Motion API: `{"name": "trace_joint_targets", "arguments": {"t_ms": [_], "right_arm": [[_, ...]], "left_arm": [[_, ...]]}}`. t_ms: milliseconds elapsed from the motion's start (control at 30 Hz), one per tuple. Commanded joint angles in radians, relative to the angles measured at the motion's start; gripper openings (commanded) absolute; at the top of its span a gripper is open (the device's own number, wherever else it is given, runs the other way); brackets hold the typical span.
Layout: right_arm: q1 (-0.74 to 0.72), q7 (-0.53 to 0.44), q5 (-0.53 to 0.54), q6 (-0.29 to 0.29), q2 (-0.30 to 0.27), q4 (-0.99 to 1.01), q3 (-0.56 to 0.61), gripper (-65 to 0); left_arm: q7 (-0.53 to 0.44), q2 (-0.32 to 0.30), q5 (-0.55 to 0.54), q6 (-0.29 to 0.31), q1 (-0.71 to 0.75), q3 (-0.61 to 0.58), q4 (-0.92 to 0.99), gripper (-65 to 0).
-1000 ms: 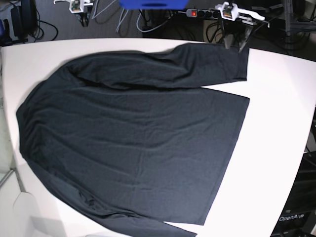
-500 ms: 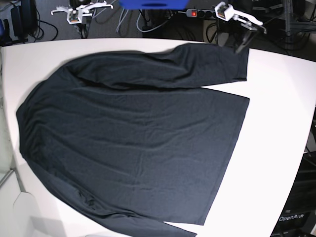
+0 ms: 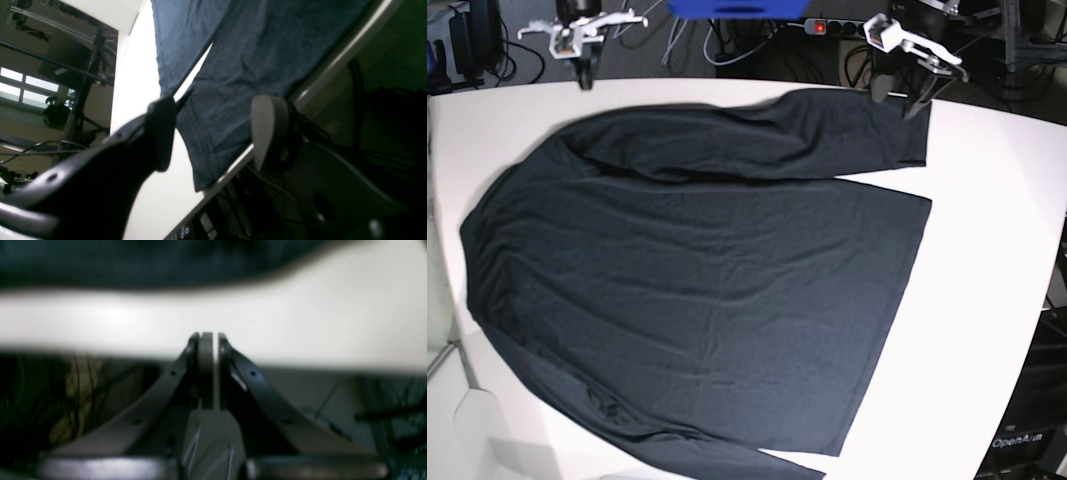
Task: Fold the T-shirt properly
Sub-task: 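Move both grippers down toward the shirt's collar-edge corners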
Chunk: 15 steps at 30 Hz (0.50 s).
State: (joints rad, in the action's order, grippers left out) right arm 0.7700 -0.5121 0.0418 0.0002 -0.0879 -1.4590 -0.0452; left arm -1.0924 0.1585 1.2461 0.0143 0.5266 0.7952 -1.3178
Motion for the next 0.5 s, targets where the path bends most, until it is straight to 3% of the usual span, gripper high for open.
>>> {"name": "trace_joint_targets", "arguments": {"t_ms": [0, 400, 467], "right_arm": [[0.022, -0.02, 0.007, -0.006, -0.005, -0.009, -0.009, -63.1], [0.049, -0.064, 0.008, -0.006, -0.005, -0.01, -0.037, -63.1], [0.047, -0.064, 0.008, -0.006, -0.003, -0.01, -0.035, -63.1]], "left_arm": [[-0.005, -0.001, -0.006, -0.007, 0.008, 0.002, -0.012, -29.6], [-0.004, -0.001, -0.002, -0.006, 0.003, 0.002, -0.001, -29.7], [-0.002, -0.001, -0.002, 0.036, -0.006, 0.002, 0.001, -29.7]]}}
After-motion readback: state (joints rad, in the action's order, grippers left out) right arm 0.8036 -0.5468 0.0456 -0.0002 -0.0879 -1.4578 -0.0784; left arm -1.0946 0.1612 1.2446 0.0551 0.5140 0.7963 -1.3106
